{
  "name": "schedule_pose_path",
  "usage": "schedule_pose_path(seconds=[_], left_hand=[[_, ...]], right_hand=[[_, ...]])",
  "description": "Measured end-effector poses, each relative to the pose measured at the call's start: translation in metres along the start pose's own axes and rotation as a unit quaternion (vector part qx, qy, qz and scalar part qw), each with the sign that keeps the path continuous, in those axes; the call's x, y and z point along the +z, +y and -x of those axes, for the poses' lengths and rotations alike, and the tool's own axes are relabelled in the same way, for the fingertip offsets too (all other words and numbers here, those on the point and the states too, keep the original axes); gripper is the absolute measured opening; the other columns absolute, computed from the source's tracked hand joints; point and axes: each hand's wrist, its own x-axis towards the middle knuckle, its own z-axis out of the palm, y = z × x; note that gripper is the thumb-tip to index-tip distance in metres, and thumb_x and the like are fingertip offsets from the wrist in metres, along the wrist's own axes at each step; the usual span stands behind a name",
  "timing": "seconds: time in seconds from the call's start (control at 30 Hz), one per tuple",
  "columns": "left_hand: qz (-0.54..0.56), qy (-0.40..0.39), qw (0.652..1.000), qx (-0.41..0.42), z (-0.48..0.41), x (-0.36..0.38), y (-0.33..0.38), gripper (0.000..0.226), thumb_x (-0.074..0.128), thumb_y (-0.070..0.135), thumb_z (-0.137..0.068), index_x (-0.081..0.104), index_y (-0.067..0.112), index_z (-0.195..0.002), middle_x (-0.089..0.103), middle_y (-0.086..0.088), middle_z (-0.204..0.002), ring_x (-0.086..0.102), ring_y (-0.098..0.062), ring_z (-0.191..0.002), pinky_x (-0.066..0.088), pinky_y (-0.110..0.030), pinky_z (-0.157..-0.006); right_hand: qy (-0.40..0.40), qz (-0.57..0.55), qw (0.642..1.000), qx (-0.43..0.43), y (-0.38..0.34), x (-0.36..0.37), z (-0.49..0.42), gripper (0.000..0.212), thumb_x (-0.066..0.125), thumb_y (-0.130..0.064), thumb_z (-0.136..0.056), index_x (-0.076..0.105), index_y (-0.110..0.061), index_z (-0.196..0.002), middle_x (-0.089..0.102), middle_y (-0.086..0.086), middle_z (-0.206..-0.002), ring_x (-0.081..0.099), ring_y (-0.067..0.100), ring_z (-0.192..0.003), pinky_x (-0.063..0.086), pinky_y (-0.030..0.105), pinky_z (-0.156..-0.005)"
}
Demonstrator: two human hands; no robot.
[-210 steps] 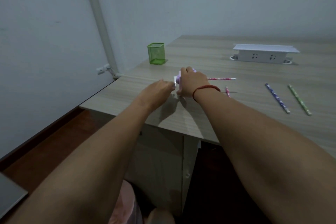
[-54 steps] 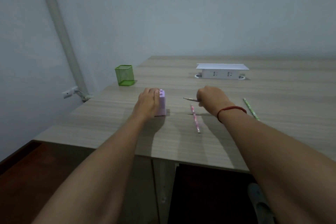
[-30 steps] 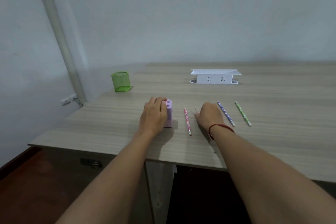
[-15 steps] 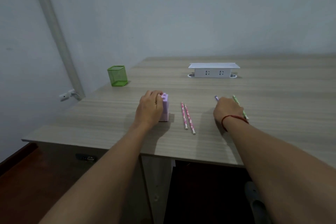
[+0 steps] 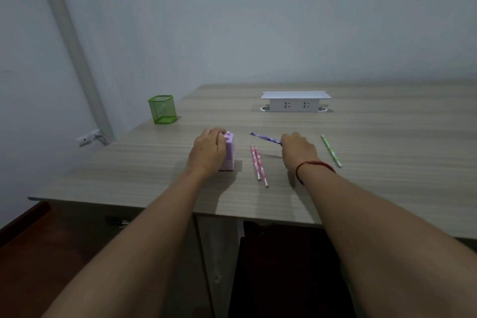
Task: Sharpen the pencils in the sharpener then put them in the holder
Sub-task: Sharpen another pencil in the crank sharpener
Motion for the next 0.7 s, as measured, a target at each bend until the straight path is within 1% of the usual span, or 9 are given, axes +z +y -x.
schedule_pose_path(seconds=[0.07,0.17,0.33,0.5,0.7], left_hand=[[0.005,-0.004,1.000,-0.012,0.000,0.000,0.001,0.034,0.033,0.012,-0.099,0.060,0.006,-0.119,0.057,-0.017,-0.122,0.053,-0.032,-0.111,0.040,-0.038,-0.099],[0.002,-0.023,0.999,-0.031,0.000,0.000,0.002,0.036,0.030,0.015,-0.099,0.058,0.008,-0.122,0.055,-0.016,-0.126,0.051,-0.031,-0.113,0.039,-0.036,-0.097],[0.005,-0.029,0.999,-0.038,0.000,-0.002,0.004,0.037,0.029,0.015,-0.100,0.057,0.009,-0.123,0.054,-0.015,-0.127,0.049,-0.031,-0.115,0.038,-0.037,-0.100],[0.013,-0.027,0.998,-0.048,-0.001,-0.002,0.003,0.036,0.031,0.015,-0.099,0.058,0.010,-0.121,0.055,-0.015,-0.127,0.050,-0.031,-0.115,0.037,-0.036,-0.101],[0.017,-0.016,0.999,-0.046,-0.001,0.000,0.004,0.034,0.032,0.012,-0.099,0.060,0.008,-0.119,0.056,-0.015,-0.126,0.050,-0.029,-0.117,0.035,-0.034,-0.101]], right_hand=[[0.002,0.017,1.000,-0.024,0.000,-0.006,0.000,0.032,0.044,0.000,-0.096,0.053,-0.012,-0.124,0.056,0.011,-0.119,0.057,0.029,-0.109,0.042,0.044,-0.096],[0.002,0.032,0.998,-0.055,0.001,-0.014,0.000,0.035,0.041,0.003,-0.096,0.056,-0.015,-0.122,0.057,0.009,-0.119,0.058,0.028,-0.109,0.040,0.046,-0.101],[0.009,0.045,0.995,-0.089,-0.005,-0.025,0.002,0.036,0.041,0.004,-0.096,0.057,-0.016,-0.122,0.058,0.008,-0.119,0.058,0.027,-0.107,0.040,0.044,-0.100],[0.018,0.048,0.994,-0.094,-0.013,-0.026,0.003,0.035,0.041,0.003,-0.097,0.058,-0.015,-0.121,0.059,0.009,-0.117,0.059,0.028,-0.107,0.043,0.044,-0.100],[0.007,0.049,0.994,-0.094,-0.013,-0.021,0.002,0.032,0.043,0.002,-0.097,0.059,-0.013,-0.120,0.060,0.009,-0.118,0.059,0.028,-0.108,0.044,0.043,-0.098]])
